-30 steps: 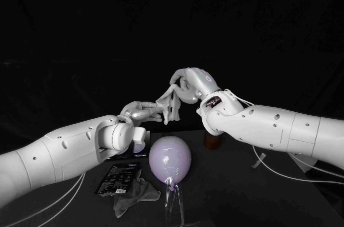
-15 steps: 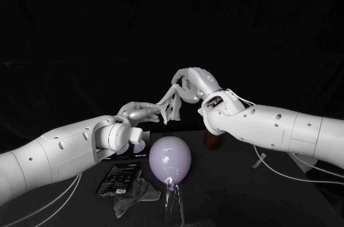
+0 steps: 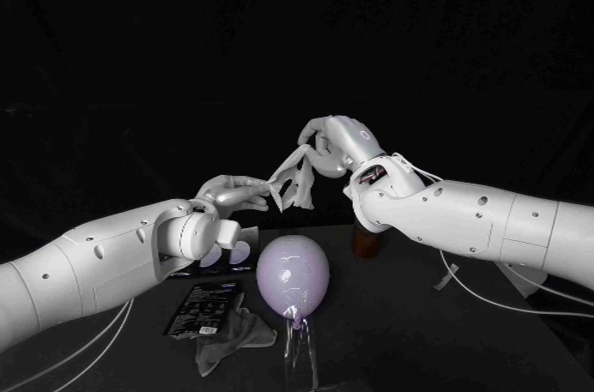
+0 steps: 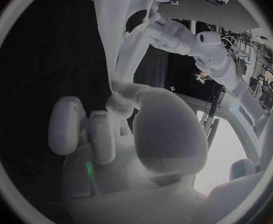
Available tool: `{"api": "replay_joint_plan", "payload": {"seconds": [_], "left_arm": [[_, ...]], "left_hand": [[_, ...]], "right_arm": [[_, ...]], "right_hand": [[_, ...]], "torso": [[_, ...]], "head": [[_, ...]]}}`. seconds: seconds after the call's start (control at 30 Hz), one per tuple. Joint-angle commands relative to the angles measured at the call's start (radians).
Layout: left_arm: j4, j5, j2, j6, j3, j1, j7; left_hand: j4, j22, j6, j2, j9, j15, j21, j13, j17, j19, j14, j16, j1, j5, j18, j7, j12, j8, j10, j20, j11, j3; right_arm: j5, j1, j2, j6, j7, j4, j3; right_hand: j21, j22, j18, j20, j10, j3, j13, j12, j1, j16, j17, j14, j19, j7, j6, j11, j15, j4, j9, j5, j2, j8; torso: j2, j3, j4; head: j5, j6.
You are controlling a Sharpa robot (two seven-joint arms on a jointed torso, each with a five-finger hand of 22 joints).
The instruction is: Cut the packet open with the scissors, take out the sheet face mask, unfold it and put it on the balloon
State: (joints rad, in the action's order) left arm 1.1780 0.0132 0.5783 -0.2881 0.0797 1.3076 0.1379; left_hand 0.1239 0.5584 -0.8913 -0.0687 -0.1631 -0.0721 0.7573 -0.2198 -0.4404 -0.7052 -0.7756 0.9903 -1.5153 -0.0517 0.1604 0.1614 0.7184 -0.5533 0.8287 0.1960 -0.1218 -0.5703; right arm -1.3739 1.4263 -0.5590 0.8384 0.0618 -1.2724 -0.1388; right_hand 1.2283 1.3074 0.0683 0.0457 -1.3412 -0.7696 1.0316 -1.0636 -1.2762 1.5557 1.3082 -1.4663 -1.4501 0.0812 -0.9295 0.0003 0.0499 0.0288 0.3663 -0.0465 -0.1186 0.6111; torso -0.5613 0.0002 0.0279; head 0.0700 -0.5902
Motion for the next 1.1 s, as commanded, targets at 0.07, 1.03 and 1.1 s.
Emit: {"api": "replay_joint_plan", "payload": {"seconds": [0.07, 1.03, 1.1], "left_arm": [[-0.002, 0.055, 0.002, 0.020, -0.001, 0.001, 0.011], [0.000, 0.281, 0.009, 0.016, 0.002, -0.001, -0.028], [0.008, 0.296, 0.007, 0.015, 0.003, -0.002, -0.012]], "left_hand": [[-0.002, -0.001, 0.003, 0.003, 0.001, -0.008, -0.004, 0.004, 0.002, 0.001, 0.000, 0.007, 0.012, 0.003, 0.009, 0.007, -0.007, 0.003, -0.007, 0.008, 0.001, -0.009], [-0.078, 0.031, 0.016, -0.118, 0.017, -0.020, 0.052, 0.048, -0.003, -0.009, -0.052, 0.057, 0.078, 0.001, 0.018, 0.025, -0.053, 0.079, 0.006, 0.008, -0.019, 0.049], [-0.067, 0.013, -0.007, -0.123, 0.007, -0.008, 0.029, 0.046, -0.006, -0.012, -0.048, 0.064, 0.100, 0.003, 0.021, 0.006, -0.042, 0.064, 0.020, 0.014, -0.004, 0.068]], "right_arm": [[-0.007, 0.002, -0.001, -0.002, 0.004, 0.002, 0.001], [-0.019, 0.003, 0.003, -0.010, 0.027, 0.003, 0.001], [-0.020, 0.003, 0.004, -0.011, 0.029, 0.004, 0.001]], "right_hand": [[0.006, 0.182, -0.006, 0.001, -0.007, -0.001, 0.001, -0.002, -0.001, 0.003, 0.240, -0.099, -0.005, -0.001, -0.005, 0.001, 0.010, -0.003, 0.002, -0.003, 0.012, 0.002], [0.010, 0.183, -0.007, 0.001, -0.009, -0.003, 0.005, -0.004, 0.001, 0.005, 0.243, -0.100, -0.006, -0.001, -0.006, 0.000, 0.010, -0.006, 0.001, -0.003, 0.012, 0.002], [0.010, 0.183, -0.007, 0.001, -0.009, -0.003, 0.005, -0.004, 0.001, 0.005, 0.243, -0.100, -0.006, -0.001, -0.006, 0.000, 0.010, -0.006, 0.001, -0.003, 0.012, 0.002]], "torso": [[0.000, -0.0008, 0.0001], [0.000, -0.0006, -0.0009], [0.000, -0.0004, -0.0011]], "head": [[0.000, -0.002], [0.000, -0.005], [-0.001, -0.005]]}}
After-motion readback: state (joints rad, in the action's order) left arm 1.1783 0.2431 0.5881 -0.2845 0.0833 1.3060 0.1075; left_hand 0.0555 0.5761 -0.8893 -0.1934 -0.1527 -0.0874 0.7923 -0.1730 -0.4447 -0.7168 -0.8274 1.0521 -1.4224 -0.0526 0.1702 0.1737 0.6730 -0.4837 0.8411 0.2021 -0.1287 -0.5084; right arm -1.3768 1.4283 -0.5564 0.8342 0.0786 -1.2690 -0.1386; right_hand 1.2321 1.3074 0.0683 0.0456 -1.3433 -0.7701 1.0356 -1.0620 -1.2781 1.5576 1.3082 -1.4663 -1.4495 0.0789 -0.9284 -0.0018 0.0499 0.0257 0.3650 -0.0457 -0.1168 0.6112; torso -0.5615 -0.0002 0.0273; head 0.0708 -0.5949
